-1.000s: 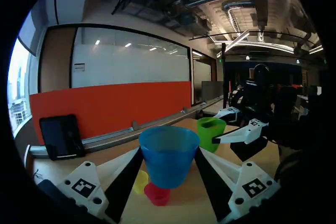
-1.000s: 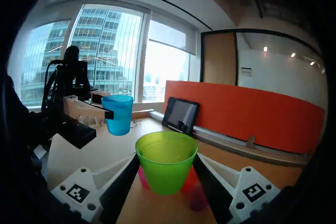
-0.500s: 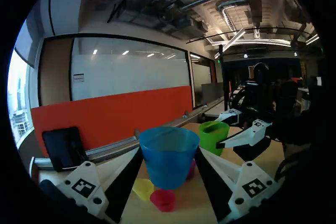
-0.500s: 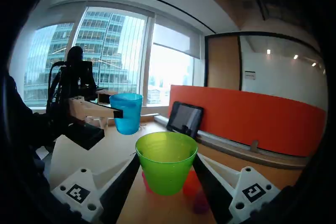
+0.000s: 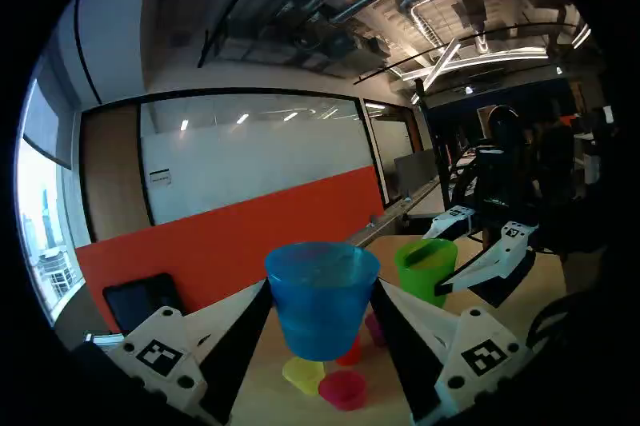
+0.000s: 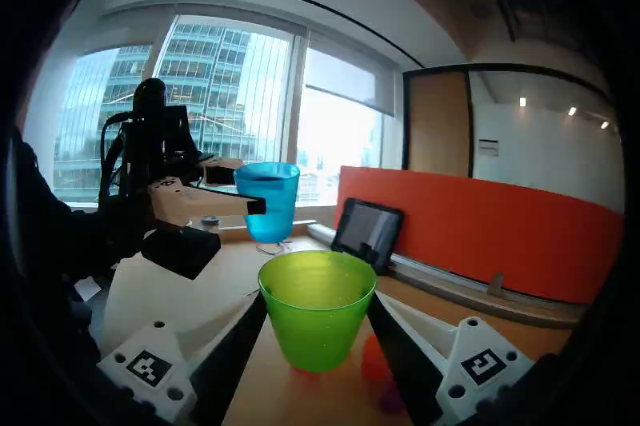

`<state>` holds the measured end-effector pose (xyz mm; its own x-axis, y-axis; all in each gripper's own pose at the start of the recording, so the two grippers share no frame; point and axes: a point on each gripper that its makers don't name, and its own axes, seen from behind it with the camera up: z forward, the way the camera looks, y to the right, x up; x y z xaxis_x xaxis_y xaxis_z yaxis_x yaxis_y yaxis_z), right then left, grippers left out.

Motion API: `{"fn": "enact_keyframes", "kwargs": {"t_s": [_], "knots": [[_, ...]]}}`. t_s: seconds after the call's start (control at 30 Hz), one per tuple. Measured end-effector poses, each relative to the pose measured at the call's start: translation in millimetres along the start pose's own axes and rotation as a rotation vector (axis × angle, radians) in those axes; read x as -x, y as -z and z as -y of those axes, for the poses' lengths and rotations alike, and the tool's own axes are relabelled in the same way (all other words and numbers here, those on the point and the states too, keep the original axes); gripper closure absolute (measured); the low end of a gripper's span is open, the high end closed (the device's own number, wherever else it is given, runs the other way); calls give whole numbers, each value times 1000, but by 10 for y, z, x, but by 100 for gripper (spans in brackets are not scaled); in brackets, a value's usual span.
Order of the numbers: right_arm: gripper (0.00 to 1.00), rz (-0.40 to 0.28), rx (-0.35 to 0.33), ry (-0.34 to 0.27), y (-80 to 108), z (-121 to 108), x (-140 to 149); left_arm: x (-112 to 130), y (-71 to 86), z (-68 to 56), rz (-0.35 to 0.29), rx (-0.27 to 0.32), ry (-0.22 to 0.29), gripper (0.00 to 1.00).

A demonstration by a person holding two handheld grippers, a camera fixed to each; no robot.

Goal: Pour water

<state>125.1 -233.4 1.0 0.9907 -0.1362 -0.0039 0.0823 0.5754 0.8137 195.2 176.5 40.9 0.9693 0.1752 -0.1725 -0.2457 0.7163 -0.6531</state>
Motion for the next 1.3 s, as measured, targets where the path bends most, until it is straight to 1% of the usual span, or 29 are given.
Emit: {"fn": "enact_keyframes", "kwargs": {"t_s": [0.2, 0.5, 0.67, 0.97, 1.3], "knots": [[11, -6, -12, 3, -34, 38, -35, -118, -24, 49, -17, -20, -82, 16], [11, -8, -32, 4, -105, 134, -39, -237, -79, 129, -19, -58, -221, 16], [11, -6, -41, 5, -149, 176, -41, -297, -105, 160, -25, -71, -287, 16], [11, -7, -53, -1, -246, 231, -15, -388, -150, 121, -32, -74, -392, 16], [11, -5, -64, -7, -327, 286, 21, -465, -136, 94, -19, -87, -539, 16]]}}
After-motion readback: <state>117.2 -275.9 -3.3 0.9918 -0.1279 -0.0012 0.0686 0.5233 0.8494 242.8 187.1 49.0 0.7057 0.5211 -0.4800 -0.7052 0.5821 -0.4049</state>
